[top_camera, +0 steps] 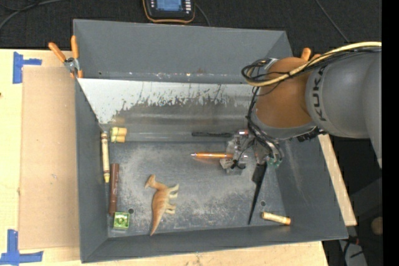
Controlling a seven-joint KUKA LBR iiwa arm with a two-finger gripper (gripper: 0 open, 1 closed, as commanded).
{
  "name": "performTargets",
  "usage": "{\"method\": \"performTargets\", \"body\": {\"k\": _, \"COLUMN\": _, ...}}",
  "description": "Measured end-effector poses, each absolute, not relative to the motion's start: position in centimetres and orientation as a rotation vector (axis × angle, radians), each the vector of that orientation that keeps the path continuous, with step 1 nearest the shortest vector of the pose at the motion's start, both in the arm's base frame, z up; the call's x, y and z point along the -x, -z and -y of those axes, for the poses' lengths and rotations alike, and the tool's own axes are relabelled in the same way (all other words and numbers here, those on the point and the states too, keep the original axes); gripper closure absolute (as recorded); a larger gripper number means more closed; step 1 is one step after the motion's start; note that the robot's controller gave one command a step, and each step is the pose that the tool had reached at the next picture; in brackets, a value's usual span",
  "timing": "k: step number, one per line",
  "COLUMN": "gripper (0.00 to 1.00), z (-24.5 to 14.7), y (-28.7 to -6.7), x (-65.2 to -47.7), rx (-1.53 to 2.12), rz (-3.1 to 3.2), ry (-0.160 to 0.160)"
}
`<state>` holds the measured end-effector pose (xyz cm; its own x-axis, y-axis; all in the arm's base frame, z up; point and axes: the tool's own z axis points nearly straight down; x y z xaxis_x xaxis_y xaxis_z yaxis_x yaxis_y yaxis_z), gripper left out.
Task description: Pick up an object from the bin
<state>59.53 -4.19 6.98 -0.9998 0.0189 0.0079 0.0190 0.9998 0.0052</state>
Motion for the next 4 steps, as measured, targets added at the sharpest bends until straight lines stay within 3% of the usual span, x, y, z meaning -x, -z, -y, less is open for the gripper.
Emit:
{"method": "performTargets", "body": {"k": 1, "gripper": 1.0, "z": 4.2, "y": -7.3, "x": -59.5, "rx": 0.029, "rz": 3.132, "ry": 0.009}}
{"method": "performTargets", "body": {"k": 2, "gripper": 1.0, "z": 4.1, "y": -9.0, "x": -59.5, "rx": 0.028, "rz": 3.132, "ry": 0.009}}
{"method": "performTargets", "body": {"k": 4, "gripper": 1.0, "z": 4.1, "y": -16.6, "x": -59.5, "rx": 0.027, "rz": 3.135, "ry": 0.01}}
